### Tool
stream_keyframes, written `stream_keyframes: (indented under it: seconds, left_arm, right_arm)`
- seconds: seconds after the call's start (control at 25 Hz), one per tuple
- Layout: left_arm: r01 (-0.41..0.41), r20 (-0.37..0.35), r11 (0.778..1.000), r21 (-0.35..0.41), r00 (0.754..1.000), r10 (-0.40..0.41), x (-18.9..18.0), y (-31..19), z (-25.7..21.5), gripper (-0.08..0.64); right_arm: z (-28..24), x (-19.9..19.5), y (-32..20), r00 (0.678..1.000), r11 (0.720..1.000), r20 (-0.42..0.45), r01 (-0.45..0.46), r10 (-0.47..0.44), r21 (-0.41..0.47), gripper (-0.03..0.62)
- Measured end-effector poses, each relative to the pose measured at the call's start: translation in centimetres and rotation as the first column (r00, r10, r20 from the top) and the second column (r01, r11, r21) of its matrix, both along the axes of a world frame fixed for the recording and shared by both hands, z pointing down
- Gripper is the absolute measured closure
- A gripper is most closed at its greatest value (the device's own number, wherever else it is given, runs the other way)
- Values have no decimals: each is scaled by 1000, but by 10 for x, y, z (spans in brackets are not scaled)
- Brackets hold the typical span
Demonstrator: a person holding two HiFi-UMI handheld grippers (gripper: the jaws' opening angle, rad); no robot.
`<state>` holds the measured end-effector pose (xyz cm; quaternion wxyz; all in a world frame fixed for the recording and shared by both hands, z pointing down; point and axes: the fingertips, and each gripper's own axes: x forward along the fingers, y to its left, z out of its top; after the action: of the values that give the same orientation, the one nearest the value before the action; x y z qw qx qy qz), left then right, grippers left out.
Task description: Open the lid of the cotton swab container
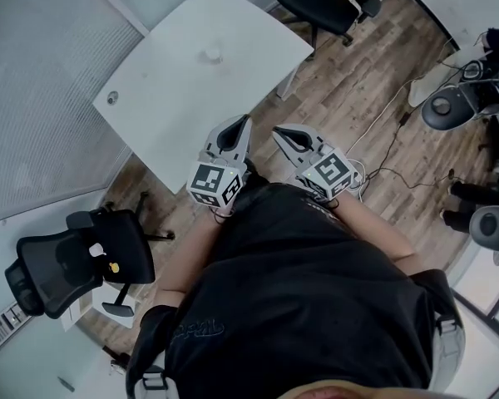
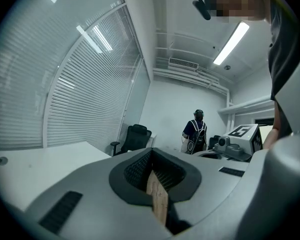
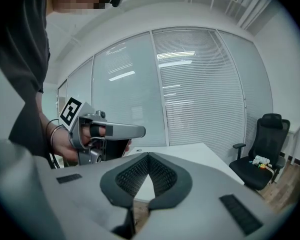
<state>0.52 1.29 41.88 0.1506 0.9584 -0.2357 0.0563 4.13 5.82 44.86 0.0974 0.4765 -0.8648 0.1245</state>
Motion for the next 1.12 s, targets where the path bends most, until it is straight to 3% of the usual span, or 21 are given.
stream_keyframes:
  seconds: [0.32,0.6,0.96,1.12]
  left_arm:
    - [-4,2,1000,12,1000,4,-20,-58,0,546]
    - [-22,19,1000,-12,1000,22,-27,-68,6,546]
    - [88,36,996,-34,996,-87,-42,-97,10,546]
    - [126,31,992,-4,992,-126,-38,-109,5,546]
  right_arm:
    - [-3,-24,-58,1000,1000,1,-2,2,1,571]
    - [-2,-32,-83,999,999,8,34,-34,-7,571]
    - [0,-42,-118,990,990,27,141,-140,-8,571]
    - [0,-40,-136,980,981,34,194,-194,-7,571]
